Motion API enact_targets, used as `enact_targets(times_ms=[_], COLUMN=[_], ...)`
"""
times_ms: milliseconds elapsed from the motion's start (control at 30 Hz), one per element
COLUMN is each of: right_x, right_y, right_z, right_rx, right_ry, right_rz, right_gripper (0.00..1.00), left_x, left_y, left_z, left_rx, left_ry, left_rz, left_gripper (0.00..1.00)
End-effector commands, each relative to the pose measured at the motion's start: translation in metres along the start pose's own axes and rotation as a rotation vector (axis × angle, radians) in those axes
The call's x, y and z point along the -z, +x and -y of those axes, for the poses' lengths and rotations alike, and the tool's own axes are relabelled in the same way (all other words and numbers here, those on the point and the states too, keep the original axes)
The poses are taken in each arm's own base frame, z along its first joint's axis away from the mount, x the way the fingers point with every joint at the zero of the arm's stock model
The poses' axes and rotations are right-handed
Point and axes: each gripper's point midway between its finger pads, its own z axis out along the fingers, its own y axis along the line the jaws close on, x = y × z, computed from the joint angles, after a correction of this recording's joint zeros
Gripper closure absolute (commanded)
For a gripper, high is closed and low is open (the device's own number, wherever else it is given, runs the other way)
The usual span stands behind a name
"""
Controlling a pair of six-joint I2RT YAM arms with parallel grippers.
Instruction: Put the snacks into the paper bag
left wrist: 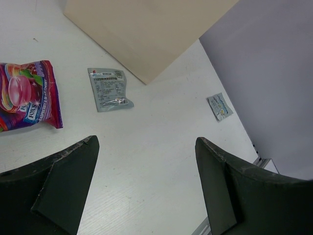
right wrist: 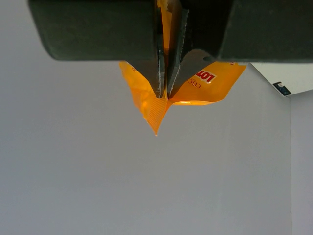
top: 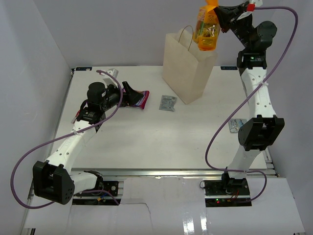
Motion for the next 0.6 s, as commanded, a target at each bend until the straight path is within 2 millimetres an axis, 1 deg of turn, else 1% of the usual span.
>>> enact_targets(times_ms=[0, 133, 267, 367, 500, 567], right_x=[0.007, 0.007, 0.004, 0.003, 0.004, 0.003], right_y=[-0.113, -0.111, -0.094, -0.087, -0.089, -0.09], right_z=[-0.004, -0.002, 0.002, 0.007, 0.009, 0.008], right_rx=[0.177, 0.18, 0.171, 0.18, 0.193, 0.19], right_ry=[0.025, 0.03, 0.034, 0.049, 0.056, 0.05], right_rz=[0.232, 0.229, 0.208, 0.198, 0.201, 0.204], right_gripper=[0.92, 0.92, 0.92, 0.92, 0.92, 0.92], left_x=[0.006, 0.008, 0.008, 0.01, 0.01, 0.01], left_y=[-0.007, -0.006, -0.005, -0.008, -0.006, -0.005], left_z=[0.006, 0.006, 0.006, 0.007, 0.006, 0.006], left_rx=[-0.011, -0.011, -0.007, -0.012, -0.01, -0.008], left_ry=[0.02, 0.018, 0.016, 0.015, 0.01, 0.012], left_rz=[0.023, 0.025, 0.023, 0.028, 0.028, 0.025], left_gripper=[0.1, 0.1, 0.1, 0.1, 0.1, 0.1])
